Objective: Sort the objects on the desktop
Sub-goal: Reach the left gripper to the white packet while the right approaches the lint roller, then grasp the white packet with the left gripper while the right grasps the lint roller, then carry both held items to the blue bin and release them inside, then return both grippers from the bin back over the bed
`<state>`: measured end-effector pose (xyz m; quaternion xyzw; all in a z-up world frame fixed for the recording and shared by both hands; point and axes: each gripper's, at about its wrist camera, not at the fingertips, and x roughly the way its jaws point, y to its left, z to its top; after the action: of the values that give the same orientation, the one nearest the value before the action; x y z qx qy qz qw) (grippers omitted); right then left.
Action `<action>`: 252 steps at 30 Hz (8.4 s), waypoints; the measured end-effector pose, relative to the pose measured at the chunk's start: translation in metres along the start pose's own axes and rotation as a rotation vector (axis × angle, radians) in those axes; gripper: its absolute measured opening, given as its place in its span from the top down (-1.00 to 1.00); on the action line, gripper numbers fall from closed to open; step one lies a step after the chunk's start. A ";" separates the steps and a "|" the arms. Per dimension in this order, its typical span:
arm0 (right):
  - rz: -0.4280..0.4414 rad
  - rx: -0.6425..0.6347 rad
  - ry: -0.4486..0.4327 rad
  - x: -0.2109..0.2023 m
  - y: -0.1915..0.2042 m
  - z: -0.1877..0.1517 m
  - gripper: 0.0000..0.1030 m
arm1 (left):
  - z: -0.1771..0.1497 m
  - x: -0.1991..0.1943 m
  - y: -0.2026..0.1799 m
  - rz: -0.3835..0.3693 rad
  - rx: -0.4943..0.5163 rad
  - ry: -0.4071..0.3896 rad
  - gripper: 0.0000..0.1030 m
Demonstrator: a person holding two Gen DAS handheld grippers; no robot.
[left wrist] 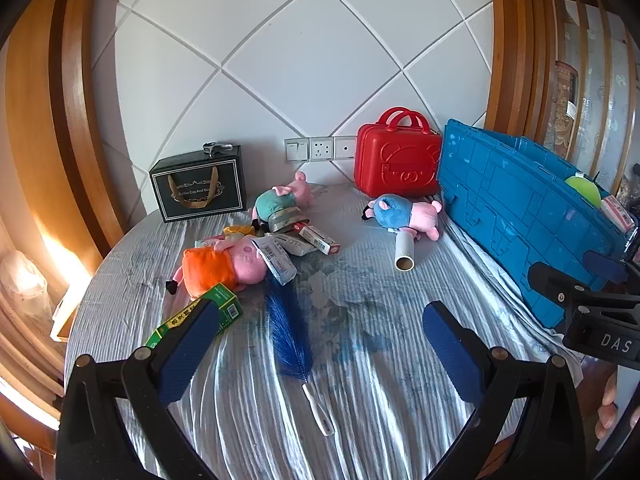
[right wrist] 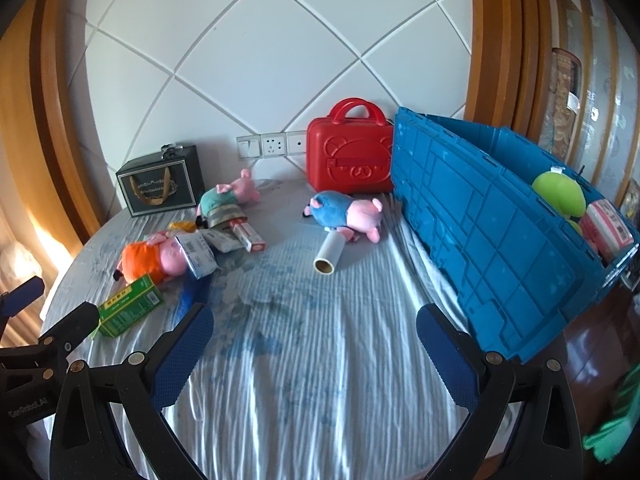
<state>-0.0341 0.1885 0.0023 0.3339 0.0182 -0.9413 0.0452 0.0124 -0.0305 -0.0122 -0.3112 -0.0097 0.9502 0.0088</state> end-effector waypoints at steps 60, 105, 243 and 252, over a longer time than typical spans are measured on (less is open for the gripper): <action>0.108 -0.016 0.529 0.411 -0.072 0.052 -1.00 | 0.034 0.403 0.075 0.292 -0.259 0.466 -0.70; 0.221 -0.093 0.534 0.393 -0.061 0.028 0.12 | 0.010 0.360 -0.022 0.071 -0.134 0.440 0.03; 0.388 -0.201 0.214 0.164 -0.041 0.036 -1.00 | -0.037 0.073 0.073 0.383 -0.411 0.210 -0.53; 0.344 -0.261 0.297 0.214 -0.015 0.034 -1.00 | -0.026 0.125 0.113 0.358 -0.376 0.269 -0.53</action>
<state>-0.2222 0.1860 -0.1062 0.4581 0.0889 -0.8502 0.2439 -0.0746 -0.1404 -0.1100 -0.4273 -0.1293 0.8685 -0.2156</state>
